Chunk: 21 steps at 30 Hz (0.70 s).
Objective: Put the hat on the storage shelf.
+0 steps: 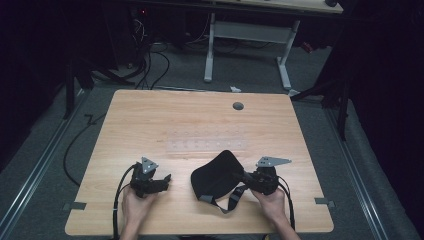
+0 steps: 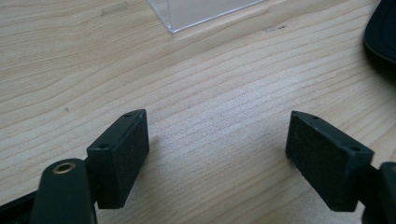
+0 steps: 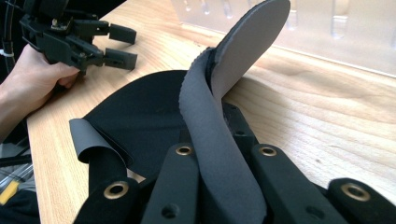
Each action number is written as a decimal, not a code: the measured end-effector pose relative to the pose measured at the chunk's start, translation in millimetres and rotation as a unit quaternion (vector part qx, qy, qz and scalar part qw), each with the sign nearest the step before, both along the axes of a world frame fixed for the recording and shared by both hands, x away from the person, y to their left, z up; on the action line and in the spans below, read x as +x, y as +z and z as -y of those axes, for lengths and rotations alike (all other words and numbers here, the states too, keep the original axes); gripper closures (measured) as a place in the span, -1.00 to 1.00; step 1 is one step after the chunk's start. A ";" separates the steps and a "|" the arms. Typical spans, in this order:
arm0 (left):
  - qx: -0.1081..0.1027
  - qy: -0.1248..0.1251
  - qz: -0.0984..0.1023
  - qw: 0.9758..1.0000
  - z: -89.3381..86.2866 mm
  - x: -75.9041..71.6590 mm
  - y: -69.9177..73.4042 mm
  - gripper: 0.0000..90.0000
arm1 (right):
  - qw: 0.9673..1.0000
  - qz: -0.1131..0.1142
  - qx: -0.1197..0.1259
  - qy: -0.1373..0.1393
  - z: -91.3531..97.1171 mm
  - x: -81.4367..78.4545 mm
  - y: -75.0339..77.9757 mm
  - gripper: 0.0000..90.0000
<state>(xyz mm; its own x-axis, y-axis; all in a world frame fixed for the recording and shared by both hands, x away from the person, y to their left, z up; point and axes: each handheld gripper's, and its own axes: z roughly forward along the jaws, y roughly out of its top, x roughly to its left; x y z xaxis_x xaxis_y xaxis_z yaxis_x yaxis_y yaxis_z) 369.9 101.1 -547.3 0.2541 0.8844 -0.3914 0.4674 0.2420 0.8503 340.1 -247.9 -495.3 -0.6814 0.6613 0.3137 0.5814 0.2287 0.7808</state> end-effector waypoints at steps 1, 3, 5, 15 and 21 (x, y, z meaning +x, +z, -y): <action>0.000 -0.001 0.000 1.000 -0.2 -0.1 0.0 -0.52 | 1.000 0.002 0.000 -0.002 0.8 -0.6 1.4 0.90; 0.001 -0.004 0.000 1.000 -0.6 -0.2 0.1 -0.52 | 1.000 0.006 0.006 -0.007 3.8 -2.4 6.3 0.91; 0.001 -0.006 0.000 1.000 -0.8 -0.4 0.2 -0.50 | 1.000 0.008 0.012 -0.008 6.1 -4.0 9.7 0.91; -0.006 -0.053 0.019 0.998 1.3 -10.7 5.4 -0.37 | 1.000 0.007 0.020 -0.022 16.2 -7.5 18.4 0.91; -0.015 -0.086 0.037 0.995 8.7 -22.0 20.9 -0.39 | 0.999 0.012 0.020 -0.032 18.0 -8.1 25.7 0.91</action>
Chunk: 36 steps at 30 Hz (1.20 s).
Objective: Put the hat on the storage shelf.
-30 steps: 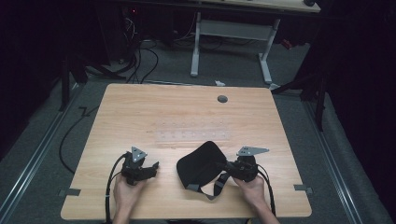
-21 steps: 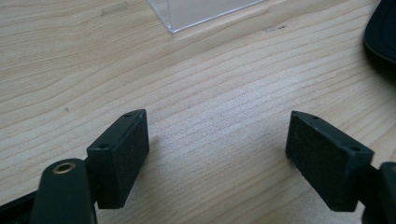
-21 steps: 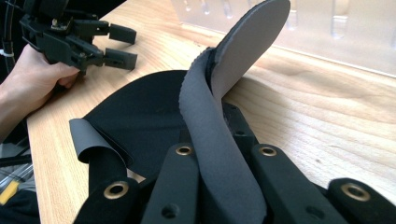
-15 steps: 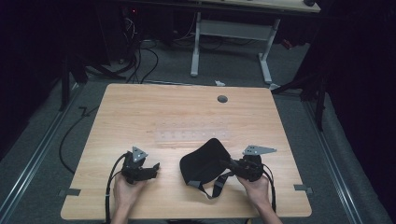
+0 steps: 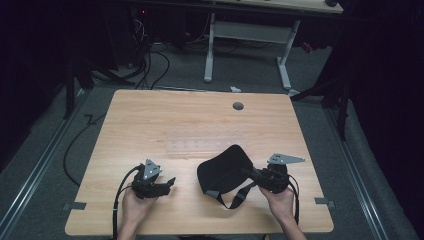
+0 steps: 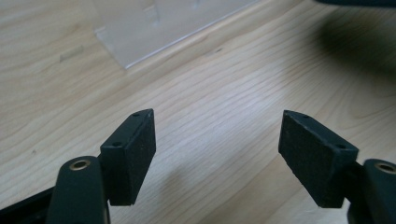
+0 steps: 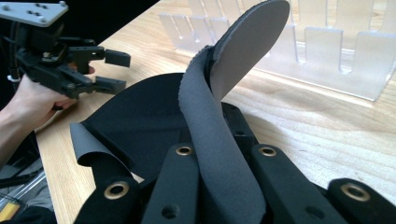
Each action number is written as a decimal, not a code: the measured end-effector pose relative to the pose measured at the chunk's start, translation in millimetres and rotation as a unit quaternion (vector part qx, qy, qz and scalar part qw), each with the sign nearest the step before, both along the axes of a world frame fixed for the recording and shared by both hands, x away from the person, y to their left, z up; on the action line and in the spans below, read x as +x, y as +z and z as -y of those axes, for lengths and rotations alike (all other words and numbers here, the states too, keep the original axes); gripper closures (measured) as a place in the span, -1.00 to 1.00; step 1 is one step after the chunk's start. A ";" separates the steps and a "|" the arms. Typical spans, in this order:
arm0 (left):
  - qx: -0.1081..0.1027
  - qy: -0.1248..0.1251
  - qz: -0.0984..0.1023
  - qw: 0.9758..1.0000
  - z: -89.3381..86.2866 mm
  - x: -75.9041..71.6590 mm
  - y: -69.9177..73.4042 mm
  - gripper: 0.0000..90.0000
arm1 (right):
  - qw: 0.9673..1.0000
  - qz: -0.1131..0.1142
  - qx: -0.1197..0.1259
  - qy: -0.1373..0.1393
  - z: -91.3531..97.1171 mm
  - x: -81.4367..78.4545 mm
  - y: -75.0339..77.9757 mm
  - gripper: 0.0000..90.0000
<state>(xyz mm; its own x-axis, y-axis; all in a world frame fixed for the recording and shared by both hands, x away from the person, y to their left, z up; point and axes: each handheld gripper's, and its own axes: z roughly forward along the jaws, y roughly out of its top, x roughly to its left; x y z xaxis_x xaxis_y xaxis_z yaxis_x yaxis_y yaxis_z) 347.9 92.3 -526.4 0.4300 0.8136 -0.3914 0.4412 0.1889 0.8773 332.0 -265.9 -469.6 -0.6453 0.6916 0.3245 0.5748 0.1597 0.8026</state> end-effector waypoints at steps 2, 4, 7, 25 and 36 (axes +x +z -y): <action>-0.015 -0.010 0.006 1.000 3.0 -3.6 8.1 -0.39 | 1.000 -0.001 0.002 -0.004 0.2 0.5 2.3 0.91; -0.022 -0.027 0.016 0.999 9.1 -9.5 16.8 -0.39 | 1.000 0.001 0.008 -0.007 0.5 1.5 5.6 0.91; -0.024 -0.041 0.022 0.999 14.4 -14.0 21.6 -0.39 | 1.000 0.006 0.008 -0.004 -0.4 2.8 10.0 0.91; -0.020 -0.114 0.050 0.992 43.4 -36.3 35.0 -0.42 | 1.000 -0.002 0.012 0.008 -14.7 11.8 22.8 0.91; -0.020 -0.141 0.056 0.988 55.0 -41.5 40.5 -0.43 | 1.000 -0.011 0.003 0.021 -25.1 12.6 24.0 0.91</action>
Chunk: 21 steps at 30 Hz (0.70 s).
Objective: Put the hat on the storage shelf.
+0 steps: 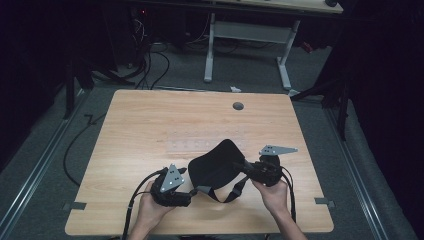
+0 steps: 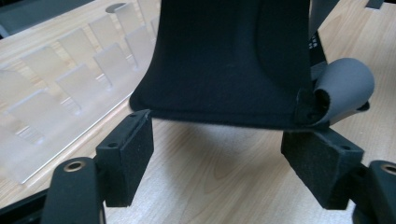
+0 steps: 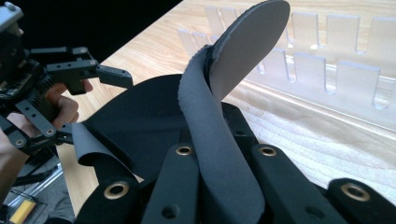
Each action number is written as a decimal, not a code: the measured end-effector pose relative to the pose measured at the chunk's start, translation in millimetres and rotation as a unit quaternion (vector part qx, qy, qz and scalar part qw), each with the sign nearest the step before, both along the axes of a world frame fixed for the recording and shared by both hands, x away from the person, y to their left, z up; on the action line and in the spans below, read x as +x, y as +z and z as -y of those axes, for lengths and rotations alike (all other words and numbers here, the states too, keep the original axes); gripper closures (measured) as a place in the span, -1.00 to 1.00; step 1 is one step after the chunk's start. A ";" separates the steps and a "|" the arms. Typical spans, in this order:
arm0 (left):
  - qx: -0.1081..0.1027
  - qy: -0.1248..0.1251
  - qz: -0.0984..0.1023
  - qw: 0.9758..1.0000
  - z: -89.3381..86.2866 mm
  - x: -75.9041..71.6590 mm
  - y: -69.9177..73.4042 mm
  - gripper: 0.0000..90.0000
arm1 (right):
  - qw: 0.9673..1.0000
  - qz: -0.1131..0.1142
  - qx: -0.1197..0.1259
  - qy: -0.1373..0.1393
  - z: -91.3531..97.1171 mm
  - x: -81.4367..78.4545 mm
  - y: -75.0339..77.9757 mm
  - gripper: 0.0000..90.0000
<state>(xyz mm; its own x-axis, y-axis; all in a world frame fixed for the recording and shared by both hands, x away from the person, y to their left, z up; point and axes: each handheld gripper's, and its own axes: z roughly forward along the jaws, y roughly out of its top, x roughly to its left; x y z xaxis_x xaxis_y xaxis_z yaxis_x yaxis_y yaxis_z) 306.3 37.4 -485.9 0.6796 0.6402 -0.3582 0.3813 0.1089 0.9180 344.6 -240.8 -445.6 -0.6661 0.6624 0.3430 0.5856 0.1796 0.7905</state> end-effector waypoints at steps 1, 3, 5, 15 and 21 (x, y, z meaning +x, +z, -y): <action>0.000 0.000 0.001 1.000 0.9 -0.2 0.2 -0.43 | 1.000 -0.002 -0.001 0.001 -1.4 0.2 -0.3 0.91; 0.002 0.001 0.003 1.000 2.2 -0.7 0.4 -0.42 | 1.000 -0.002 -0.004 0.002 -3.5 0.0 -0.2 0.90; 0.003 0.000 0.005 1.000 1.8 -1.4 0.8 -0.40 | 1.000 -0.003 -0.004 0.003 -4.5 0.1 -0.2 0.90; 0.017 -0.018 0.014 1.000 8.8 -6.1 -0.2 -0.16 | 1.000 -0.012 -0.001 0.021 -13.7 0.4 0.4 0.90; 0.018 -0.034 0.013 0.999 8.0 -9.1 1.7 0.10 | 1.000 -0.007 0.003 0.028 -20.5 0.1 3.0 0.90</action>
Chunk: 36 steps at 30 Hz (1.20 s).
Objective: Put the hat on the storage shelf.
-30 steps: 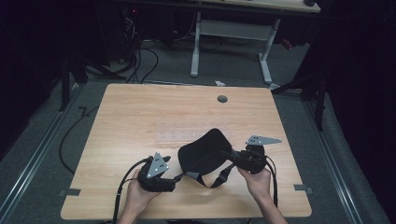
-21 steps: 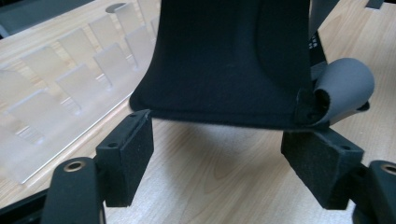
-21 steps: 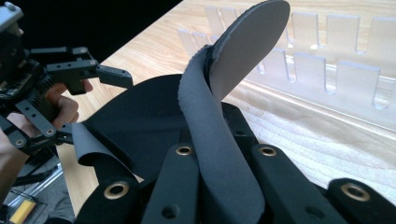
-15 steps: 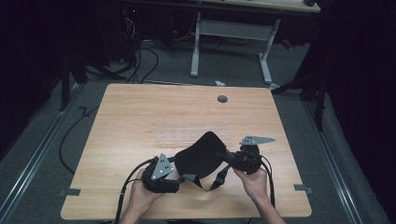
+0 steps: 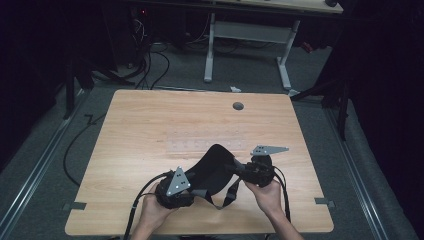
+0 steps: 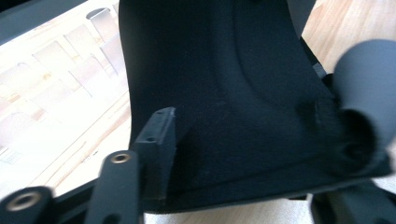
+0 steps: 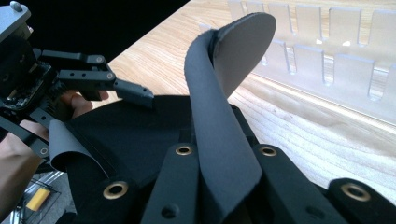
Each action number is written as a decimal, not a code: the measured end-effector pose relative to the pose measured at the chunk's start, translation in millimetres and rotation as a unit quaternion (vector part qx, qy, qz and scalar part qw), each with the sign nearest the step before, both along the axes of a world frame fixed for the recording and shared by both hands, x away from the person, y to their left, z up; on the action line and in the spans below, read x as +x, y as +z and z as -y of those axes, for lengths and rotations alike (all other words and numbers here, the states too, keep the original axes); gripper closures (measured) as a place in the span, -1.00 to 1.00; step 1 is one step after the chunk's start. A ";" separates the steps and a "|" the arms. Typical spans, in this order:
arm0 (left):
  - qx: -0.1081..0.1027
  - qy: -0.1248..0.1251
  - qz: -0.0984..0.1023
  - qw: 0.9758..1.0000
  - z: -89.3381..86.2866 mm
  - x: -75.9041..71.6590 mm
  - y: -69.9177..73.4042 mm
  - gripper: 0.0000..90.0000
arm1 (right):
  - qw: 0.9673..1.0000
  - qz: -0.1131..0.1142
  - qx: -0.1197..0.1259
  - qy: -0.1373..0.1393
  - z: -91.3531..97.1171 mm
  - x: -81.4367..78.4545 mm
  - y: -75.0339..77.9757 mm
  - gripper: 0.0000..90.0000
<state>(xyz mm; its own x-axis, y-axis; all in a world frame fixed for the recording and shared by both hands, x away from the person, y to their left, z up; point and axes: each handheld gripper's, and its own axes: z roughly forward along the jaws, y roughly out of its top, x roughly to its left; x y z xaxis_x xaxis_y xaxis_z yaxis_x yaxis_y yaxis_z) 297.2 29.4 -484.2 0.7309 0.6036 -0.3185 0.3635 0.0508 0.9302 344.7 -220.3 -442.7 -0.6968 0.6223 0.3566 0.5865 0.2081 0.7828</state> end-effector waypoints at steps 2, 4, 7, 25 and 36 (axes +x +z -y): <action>0.000 -0.006 -0.001 1.000 -1.3 -0.9 0.7 0.32 | 1.000 -0.002 0.004 0.000 -0.1 0.1 -0.1 0.89; 0.001 -0.014 -0.002 1.000 -1.9 -2.3 1.8 0.40 | 1.000 -0.002 0.007 0.001 -0.1 0.2 -0.4 0.88; 0.004 -0.019 -0.007 1.000 -1.6 -5.3 4.3 0.55 | 1.000 -0.003 0.011 0.000 0.1 0.0 -0.2 0.86; -0.019 -0.077 -0.028 0.996 -3.2 -19.4 15.9 0.92 | 0.999 0.028 0.035 -0.031 15.0 -2.9 -2.7 0.16; -0.058 -0.047 -0.031 0.997 -16.8 -12.9 23.3 0.92 | 0.993 0.032 -0.029 -0.112 53.1 -4.2 -34.9 0.05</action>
<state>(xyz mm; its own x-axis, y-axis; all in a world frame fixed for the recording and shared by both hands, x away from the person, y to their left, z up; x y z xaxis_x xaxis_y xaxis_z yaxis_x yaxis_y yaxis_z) 284.2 46.2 -460.9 0.7595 0.4901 -0.4277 0.4277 0.1191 0.8960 340.5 -273.4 -477.6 -0.5581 0.7832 0.2742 0.5722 0.1239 0.8107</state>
